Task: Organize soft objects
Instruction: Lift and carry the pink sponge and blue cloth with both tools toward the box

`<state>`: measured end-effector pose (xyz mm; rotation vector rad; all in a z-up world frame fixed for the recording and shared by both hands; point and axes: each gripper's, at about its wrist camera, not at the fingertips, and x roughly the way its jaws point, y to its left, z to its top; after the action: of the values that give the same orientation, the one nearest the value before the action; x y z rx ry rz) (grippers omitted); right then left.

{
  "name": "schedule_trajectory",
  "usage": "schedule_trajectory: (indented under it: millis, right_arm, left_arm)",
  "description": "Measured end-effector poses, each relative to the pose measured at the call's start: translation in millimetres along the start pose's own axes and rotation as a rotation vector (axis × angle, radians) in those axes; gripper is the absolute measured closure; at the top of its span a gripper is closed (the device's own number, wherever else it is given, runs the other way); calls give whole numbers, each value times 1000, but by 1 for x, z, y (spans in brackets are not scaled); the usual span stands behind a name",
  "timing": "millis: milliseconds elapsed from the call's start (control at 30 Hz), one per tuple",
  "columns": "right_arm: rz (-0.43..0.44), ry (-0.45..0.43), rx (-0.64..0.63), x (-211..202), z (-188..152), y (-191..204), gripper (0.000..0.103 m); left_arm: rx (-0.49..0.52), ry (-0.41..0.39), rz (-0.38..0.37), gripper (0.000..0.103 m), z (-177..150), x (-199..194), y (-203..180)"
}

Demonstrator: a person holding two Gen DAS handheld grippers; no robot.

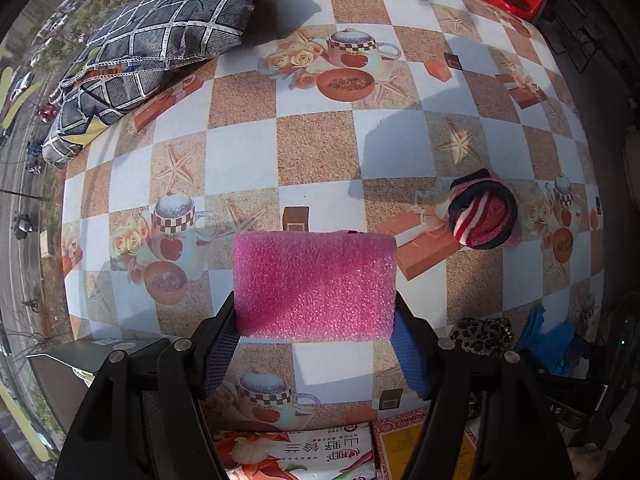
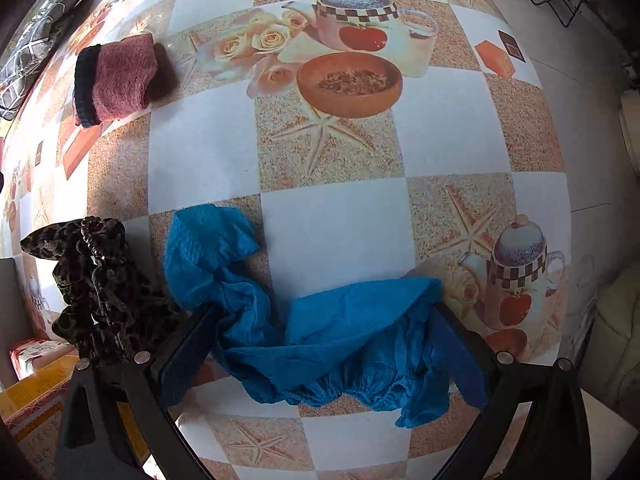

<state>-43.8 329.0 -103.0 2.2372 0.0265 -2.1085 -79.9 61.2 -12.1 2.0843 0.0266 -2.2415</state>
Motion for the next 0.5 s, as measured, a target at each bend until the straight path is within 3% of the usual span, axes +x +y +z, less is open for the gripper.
schedule_trajectory:
  millis: [133,200,233,267,333,500]
  right_arm:
    - [-9,20,-45,-2,-2,1,2]
    - [-9,-7,-41,-8,-2,5,14]
    - [-8,-22,-41,-13,-6,5,29]
    - [-3,-38,-43,-15,-9,9,52]
    - [30,-34,-40,-17,-11,9,77]
    - [133,-28,43,-28,-25,-5,78]
  left_arm:
    - [34,-23,8,30,-6,-19,-4]
    - [44,-33,-2,30,-8,-25,-14]
    - [52,-40,-4,30,-10,-30,-17]
    - [65,-48,-5,30,-4,-22,-26]
    - [90,-61,-12,30,0,-20,-35]
    - [142,-91,-60,30,-6,-32,-53]
